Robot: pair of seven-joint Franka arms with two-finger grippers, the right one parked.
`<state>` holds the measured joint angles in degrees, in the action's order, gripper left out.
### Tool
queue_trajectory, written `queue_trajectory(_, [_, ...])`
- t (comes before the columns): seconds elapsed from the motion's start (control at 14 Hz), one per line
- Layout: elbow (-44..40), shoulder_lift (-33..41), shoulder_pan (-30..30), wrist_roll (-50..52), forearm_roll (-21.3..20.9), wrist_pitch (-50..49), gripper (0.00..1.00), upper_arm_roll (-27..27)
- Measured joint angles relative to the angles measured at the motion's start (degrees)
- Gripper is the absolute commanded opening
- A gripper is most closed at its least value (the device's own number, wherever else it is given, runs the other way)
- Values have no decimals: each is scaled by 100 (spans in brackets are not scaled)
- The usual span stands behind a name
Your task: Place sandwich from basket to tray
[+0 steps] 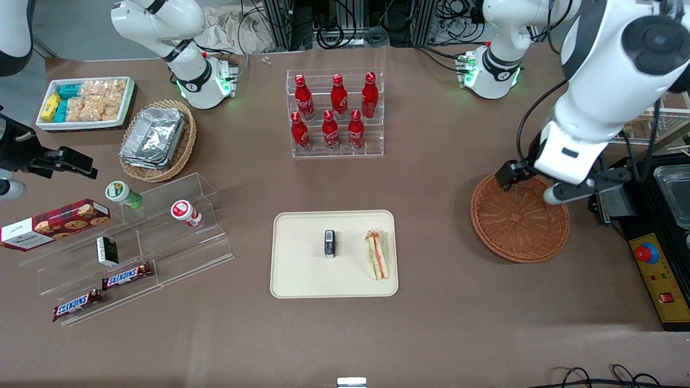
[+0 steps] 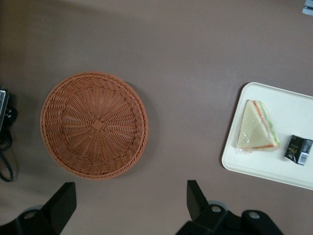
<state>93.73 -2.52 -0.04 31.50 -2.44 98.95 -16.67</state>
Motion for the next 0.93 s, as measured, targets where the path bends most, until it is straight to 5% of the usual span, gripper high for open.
queue_trajectory(0.36, [788,699,602,-932,70,350,100,26])
queue_trajectory(0.93, [29,280,1243,-1855,135,-387,100,29])
